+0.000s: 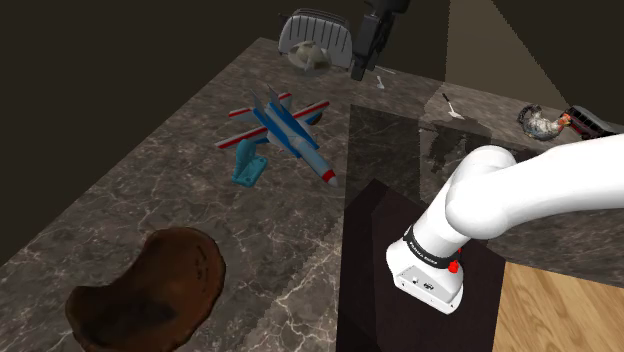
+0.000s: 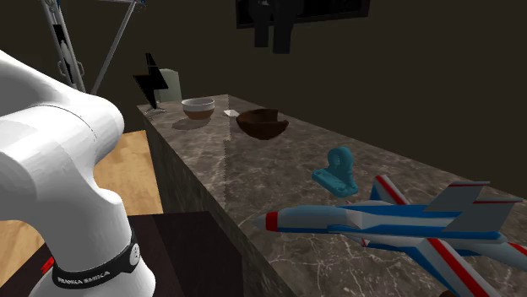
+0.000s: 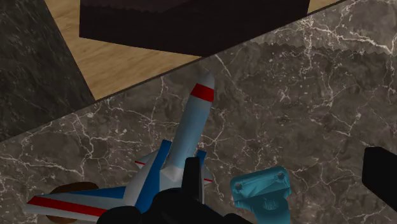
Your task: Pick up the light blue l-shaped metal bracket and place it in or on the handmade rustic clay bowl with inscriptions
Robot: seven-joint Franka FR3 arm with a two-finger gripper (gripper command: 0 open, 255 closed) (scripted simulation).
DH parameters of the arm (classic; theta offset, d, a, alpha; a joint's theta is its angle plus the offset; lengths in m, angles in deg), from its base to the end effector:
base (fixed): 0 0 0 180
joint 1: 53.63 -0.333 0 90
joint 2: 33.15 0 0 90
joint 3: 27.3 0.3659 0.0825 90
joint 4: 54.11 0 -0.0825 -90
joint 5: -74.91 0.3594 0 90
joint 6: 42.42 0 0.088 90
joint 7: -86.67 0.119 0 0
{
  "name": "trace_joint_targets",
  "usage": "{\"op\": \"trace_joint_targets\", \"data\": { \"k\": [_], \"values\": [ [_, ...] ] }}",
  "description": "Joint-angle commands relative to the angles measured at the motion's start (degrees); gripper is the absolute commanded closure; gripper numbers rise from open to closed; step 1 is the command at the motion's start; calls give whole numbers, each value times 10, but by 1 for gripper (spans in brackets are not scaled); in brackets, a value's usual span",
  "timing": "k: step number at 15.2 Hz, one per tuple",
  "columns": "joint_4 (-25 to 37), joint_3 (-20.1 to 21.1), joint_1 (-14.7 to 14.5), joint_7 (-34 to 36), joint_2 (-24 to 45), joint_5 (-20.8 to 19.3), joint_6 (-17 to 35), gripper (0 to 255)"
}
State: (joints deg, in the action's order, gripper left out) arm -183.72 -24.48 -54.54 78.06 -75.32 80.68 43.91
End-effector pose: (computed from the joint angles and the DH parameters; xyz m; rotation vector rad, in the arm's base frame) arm 0.2552 0.0360 0.6373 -3.0565 -0.3187 0.0257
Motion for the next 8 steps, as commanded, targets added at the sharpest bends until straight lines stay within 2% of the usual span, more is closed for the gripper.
{"op": "trace_joint_targets", "data": {
  "k": [1,8],
  "values": [
    [0,0,0,0,0,0,0,0],
    [-40,18,-14,-8,88,25,132,0]
  ]
}}
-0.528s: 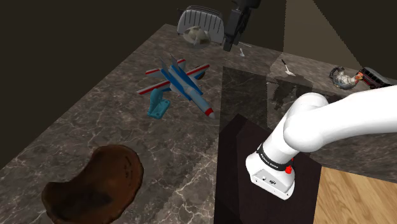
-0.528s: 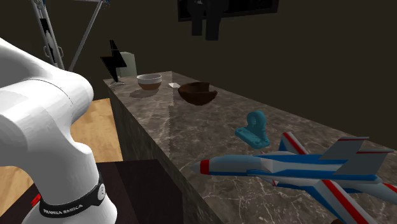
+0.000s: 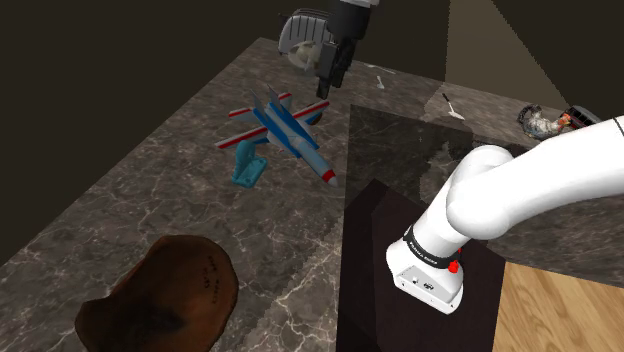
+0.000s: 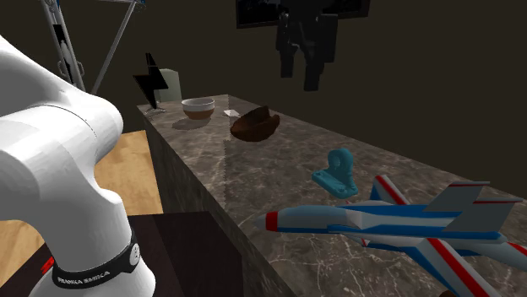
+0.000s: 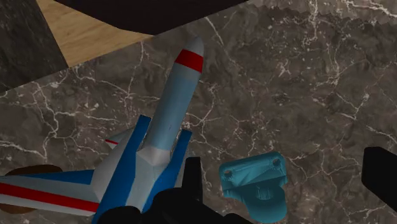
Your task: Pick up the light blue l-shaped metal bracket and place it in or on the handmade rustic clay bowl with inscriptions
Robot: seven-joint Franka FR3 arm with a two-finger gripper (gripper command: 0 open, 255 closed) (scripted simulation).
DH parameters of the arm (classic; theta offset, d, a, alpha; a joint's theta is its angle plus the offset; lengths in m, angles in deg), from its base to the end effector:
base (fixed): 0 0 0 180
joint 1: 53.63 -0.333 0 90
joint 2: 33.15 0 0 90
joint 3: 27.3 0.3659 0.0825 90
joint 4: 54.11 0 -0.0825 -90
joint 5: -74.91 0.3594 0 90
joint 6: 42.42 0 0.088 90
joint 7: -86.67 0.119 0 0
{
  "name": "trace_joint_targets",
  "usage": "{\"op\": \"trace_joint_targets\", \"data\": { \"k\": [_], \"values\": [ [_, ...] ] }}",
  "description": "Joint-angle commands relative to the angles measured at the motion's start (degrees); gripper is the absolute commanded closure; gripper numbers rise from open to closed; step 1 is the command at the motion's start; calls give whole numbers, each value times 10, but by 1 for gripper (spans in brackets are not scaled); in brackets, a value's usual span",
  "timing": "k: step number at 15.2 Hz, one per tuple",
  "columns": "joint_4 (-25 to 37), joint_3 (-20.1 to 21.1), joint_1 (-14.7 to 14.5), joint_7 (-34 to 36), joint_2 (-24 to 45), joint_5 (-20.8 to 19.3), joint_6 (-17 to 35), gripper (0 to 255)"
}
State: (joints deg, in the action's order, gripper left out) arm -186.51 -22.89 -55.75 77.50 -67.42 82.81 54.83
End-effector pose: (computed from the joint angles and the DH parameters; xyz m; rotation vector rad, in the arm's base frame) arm 0.3121 0.0576 0.5920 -3.0255 -0.3676 0.0206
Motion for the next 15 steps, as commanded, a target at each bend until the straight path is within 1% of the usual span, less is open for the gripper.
{"op": "trace_joint_targets", "data": {
  "k": [1,8,15],
  "values": [
    [-14,5,-4,-4,25,7,41,0],
    [-9,23,-19,-15,146,28,162,0],
    [35,41,-33,-26,286,42,262,0]
  ]
}}
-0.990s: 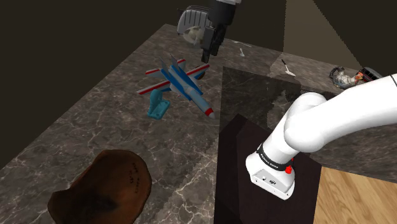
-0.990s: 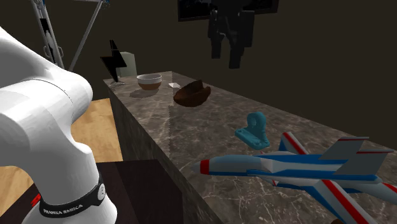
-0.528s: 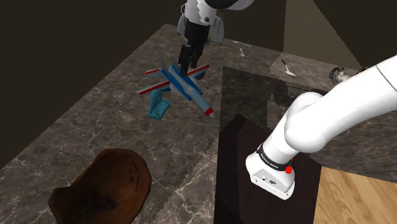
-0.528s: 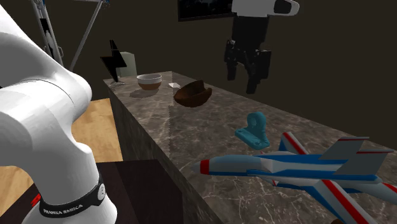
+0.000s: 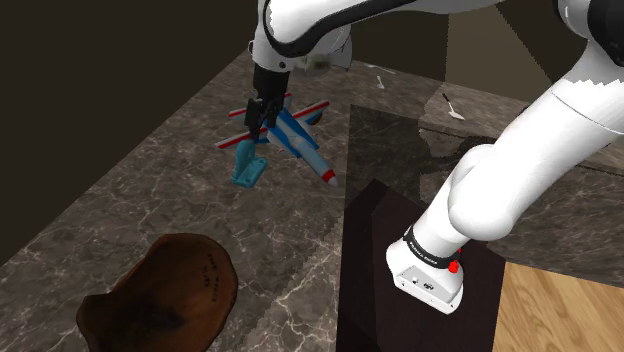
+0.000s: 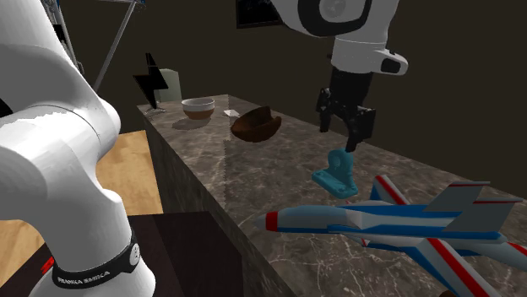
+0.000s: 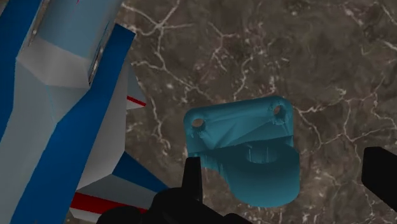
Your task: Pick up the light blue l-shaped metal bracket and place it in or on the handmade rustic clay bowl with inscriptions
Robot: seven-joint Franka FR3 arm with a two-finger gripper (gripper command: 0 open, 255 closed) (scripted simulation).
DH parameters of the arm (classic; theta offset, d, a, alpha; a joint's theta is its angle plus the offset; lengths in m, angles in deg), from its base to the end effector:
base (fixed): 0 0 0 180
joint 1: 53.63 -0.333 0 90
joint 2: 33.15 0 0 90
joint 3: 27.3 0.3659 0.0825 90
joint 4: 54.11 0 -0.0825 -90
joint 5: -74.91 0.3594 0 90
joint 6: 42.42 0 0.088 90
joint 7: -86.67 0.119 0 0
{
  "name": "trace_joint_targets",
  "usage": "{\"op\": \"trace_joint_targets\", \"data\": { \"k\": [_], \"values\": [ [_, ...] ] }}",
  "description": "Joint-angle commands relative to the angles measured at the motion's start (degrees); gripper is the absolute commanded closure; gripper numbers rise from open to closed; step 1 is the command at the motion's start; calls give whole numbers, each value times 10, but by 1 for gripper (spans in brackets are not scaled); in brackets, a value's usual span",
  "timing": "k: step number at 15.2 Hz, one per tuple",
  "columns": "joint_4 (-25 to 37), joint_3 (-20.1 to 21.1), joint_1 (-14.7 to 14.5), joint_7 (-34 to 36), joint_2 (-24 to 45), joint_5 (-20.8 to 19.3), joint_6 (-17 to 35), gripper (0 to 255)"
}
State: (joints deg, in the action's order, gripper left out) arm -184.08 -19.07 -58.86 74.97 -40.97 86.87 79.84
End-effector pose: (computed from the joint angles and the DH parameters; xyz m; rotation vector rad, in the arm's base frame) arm 0.4533 0.1220 0.4666 -2.9450 -0.4847 0.0010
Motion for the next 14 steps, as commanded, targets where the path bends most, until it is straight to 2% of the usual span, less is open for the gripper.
{"op": "trace_joint_targets", "data": {
  "k": [1,9,14],
  "values": [
    [20,5,-4,-2,42,2,24,0],
    [-1,12,-11,-3,83,6,87,0],
    [-1,12,-11,-3,83,6,87,0]
  ]
}}
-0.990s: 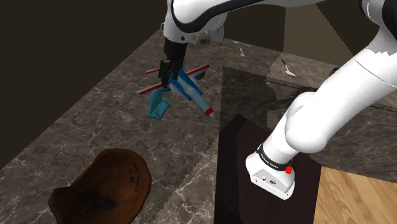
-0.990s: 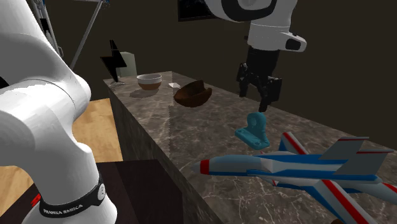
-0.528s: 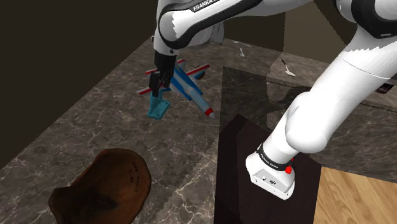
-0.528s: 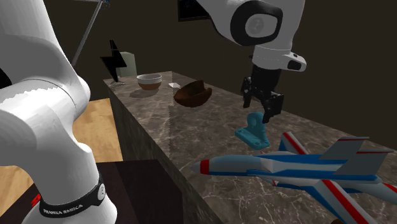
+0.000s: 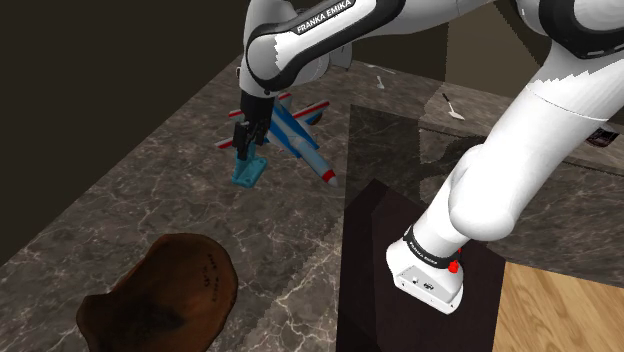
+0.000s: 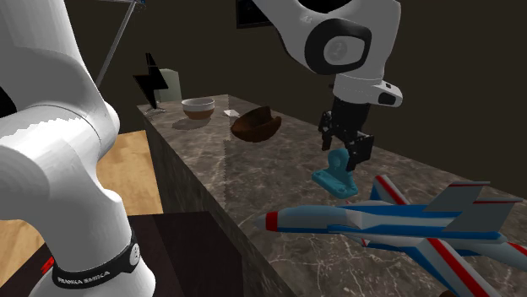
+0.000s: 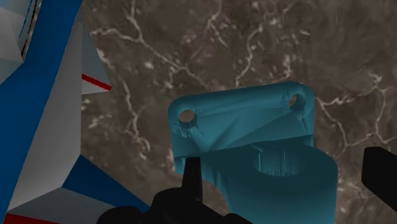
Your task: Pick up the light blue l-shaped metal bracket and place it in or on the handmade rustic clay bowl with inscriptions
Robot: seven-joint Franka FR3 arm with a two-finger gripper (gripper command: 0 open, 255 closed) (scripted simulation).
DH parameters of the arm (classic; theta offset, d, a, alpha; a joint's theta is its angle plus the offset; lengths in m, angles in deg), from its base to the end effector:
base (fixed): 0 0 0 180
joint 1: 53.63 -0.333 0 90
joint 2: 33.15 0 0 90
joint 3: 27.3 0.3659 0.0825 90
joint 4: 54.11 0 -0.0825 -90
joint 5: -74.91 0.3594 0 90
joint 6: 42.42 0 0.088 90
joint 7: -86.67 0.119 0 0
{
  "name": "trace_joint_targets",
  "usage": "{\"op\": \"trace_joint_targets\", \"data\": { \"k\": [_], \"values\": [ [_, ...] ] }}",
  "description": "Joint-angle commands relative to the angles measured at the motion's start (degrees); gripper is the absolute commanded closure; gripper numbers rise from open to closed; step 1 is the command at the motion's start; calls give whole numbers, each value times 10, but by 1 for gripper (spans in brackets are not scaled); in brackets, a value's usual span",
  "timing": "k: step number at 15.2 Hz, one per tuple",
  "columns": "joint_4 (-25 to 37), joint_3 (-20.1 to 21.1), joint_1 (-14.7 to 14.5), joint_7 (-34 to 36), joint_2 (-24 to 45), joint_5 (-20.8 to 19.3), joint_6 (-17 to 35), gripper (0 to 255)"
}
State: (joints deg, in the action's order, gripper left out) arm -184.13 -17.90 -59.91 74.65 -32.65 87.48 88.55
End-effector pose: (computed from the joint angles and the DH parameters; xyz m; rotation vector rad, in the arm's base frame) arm 0.4814 0.1423 0.4097 -2.9311 -0.5030 -0.0037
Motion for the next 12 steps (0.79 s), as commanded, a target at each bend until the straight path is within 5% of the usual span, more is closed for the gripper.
{"op": "trace_joint_targets", "data": {
  "k": [1,3,4,12],
  "values": [
    [0,0,0,0,0,0,0,0],
    [0,0,0,0,0,0,0,0],
    [0,0,0,0,0,0,0,255],
    [-1,0,0,0,0,0,1,255]
  ]
}}
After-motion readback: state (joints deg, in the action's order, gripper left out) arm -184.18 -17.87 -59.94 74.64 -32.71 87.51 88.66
